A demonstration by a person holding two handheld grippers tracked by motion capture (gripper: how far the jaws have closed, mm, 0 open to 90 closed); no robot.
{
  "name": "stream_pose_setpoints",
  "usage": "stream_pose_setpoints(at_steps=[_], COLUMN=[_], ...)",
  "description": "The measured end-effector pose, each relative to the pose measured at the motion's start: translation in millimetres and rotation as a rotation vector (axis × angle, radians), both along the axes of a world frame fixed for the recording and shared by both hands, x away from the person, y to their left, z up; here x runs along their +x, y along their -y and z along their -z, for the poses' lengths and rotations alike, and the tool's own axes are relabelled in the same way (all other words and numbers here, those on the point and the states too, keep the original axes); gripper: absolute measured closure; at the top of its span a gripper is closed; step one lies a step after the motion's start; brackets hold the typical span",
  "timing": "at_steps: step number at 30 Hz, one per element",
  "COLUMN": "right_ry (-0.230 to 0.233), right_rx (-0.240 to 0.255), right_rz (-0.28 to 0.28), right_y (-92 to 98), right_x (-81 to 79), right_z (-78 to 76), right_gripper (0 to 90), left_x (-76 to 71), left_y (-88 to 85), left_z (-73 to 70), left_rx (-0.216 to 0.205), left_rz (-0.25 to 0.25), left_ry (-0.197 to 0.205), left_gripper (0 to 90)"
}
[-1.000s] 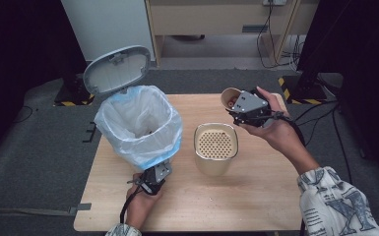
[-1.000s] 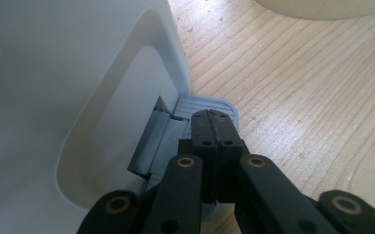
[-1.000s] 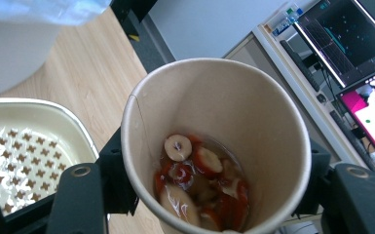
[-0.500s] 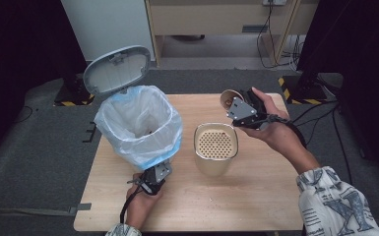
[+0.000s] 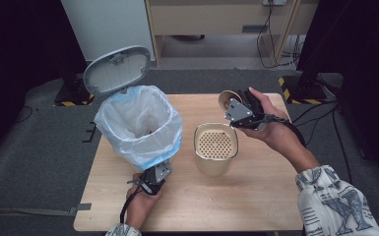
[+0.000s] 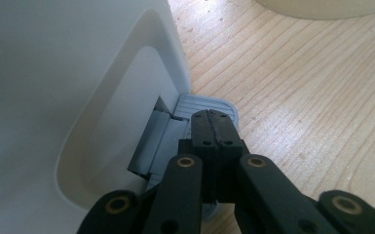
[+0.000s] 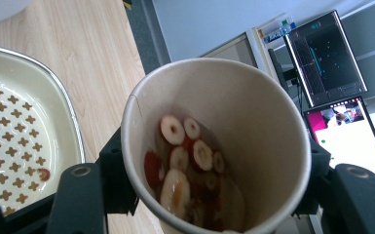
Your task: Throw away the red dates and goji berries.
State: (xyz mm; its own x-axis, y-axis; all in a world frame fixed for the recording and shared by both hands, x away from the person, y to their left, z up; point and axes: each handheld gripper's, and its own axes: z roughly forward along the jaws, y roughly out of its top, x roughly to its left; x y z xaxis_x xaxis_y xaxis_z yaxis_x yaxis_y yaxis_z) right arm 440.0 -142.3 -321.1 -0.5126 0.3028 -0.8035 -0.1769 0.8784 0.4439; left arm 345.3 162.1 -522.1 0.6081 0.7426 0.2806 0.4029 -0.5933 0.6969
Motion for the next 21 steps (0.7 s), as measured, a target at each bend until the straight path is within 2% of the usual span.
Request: stream_pose_setpoints(at_steps=[13, 19, 20, 21], right_ry=[-0.002, 0.017, 0.036, 0.036], right_rx=[0.000, -0.038, -0.067, -0.067], right_rz=[0.001, -0.009, -0.009, -0.009], right_y=[0.7, -2.7, -4.1, -4.1], right_x=[-0.8, -3.9, -5.4, -5.4], right_z=[-1.8, -3.0, -3.1, -3.1], right_gripper=[36.4, 36.5, 36.5, 36.5], left_x=[0.0, -0.1, 0.0, 0.0], left_y=[-0.1, 0.1, 0.2, 0.2], left_z=[-0.1, 0.0, 0.0, 0.0], left_rx=[-0.002, -0.002, -0.001, -0.001], left_rz=[0.000, -0.001, -0.001, -0.001], left_ry=[-0.001, 0.000, 0.000, 0.000], left_gripper=[89.1, 89.2, 89.2, 89.2])
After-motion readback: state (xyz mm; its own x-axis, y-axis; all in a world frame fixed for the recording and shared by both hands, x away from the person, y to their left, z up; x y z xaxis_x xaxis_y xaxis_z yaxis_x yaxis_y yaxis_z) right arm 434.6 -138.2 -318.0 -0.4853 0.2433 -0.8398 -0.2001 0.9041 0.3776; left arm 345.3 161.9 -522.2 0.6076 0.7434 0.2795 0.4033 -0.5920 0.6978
